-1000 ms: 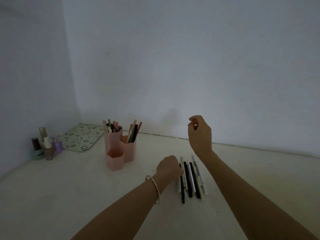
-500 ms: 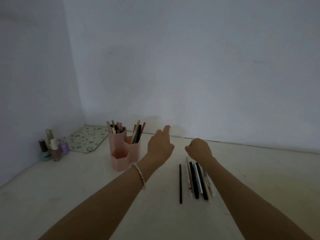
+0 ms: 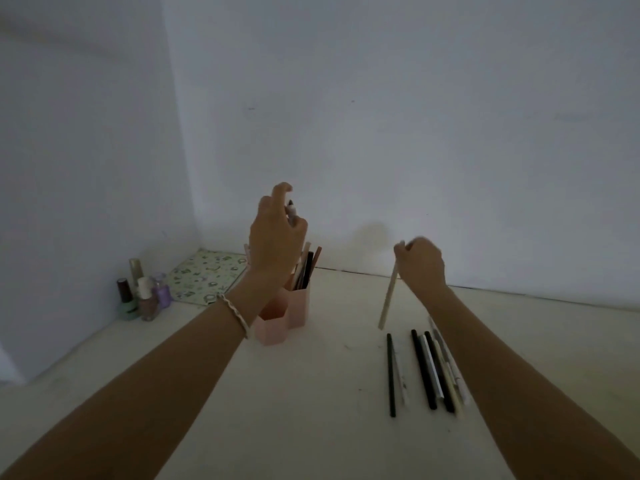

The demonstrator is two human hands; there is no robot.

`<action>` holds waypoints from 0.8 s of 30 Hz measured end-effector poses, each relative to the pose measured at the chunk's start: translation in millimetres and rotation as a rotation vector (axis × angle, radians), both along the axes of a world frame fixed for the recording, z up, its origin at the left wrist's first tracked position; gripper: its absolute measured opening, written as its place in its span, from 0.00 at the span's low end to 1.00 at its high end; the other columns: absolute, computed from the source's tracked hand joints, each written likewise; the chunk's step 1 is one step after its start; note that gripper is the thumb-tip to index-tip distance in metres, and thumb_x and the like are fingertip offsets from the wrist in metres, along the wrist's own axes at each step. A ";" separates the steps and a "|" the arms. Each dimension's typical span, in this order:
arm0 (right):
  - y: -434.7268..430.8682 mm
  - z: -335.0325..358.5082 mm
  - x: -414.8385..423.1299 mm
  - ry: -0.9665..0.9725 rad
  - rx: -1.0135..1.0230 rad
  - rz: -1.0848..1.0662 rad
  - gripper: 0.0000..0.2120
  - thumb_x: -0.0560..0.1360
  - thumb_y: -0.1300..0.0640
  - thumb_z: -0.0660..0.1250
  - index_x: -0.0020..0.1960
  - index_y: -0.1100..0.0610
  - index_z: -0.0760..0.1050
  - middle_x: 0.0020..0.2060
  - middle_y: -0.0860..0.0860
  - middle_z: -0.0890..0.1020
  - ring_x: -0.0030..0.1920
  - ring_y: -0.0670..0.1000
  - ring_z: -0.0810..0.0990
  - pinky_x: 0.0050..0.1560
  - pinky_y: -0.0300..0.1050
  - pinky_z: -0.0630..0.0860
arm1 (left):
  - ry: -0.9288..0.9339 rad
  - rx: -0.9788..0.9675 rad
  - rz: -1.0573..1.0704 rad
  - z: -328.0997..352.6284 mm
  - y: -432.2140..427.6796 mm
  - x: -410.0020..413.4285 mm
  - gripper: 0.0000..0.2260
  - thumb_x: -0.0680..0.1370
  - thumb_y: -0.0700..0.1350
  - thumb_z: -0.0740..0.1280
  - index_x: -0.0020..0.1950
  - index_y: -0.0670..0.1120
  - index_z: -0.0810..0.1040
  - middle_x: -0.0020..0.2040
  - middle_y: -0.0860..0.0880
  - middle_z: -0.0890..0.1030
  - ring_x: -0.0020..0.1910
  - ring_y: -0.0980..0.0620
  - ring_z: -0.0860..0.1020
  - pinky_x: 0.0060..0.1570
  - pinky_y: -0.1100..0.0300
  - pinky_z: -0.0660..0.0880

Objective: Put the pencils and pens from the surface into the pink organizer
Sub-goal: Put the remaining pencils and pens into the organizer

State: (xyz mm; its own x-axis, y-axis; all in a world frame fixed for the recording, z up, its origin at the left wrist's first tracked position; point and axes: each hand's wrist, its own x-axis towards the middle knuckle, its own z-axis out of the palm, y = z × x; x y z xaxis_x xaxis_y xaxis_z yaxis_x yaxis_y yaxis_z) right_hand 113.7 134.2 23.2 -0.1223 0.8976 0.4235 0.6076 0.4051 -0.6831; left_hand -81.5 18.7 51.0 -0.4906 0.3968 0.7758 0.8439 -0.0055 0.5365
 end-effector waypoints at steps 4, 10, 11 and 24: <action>-23.5 42.0 -19.5 0.407 0.142 0.085 0.09 0.81 0.54 0.58 0.50 0.60 0.70 0.38 0.57 0.81 0.35 0.54 0.80 0.34 0.47 0.76 | 0.181 -0.238 0.113 -22.2 -1.2 -7.8 0.13 0.76 0.42 0.63 0.60 0.48 0.70 0.42 0.49 0.78 0.38 0.49 0.78 0.44 0.54 0.76; -59.3 42.3 -52.0 0.601 0.280 0.339 0.07 0.82 0.58 0.58 0.60 0.52 0.67 0.38 0.51 0.82 0.38 0.43 0.82 0.38 0.31 0.76 | 0.437 -0.363 0.308 -45.2 -6.5 -19.1 0.15 0.76 0.47 0.63 0.60 0.47 0.79 0.62 0.44 0.76 0.64 0.44 0.71 0.62 0.48 0.65; -62.2 37.1 -59.1 0.594 0.293 0.359 0.07 0.82 0.57 0.58 0.59 0.52 0.67 0.39 0.50 0.82 0.38 0.42 0.82 0.37 0.29 0.76 | 0.406 -0.317 0.331 -41.4 -9.1 -20.2 0.17 0.74 0.44 0.63 0.62 0.47 0.77 0.64 0.44 0.76 0.65 0.44 0.70 0.63 0.48 0.65; -58.4 -24.4 -78.9 0.166 0.472 0.389 0.07 0.80 0.61 0.60 0.53 0.58 0.77 0.45 0.49 0.80 0.42 0.45 0.75 0.45 0.39 0.73 | 0.124 -0.141 0.096 -25.3 -24.3 27.1 0.11 0.67 0.35 0.64 0.45 0.47 0.68 0.42 0.51 0.71 0.41 0.49 0.71 0.40 0.56 0.69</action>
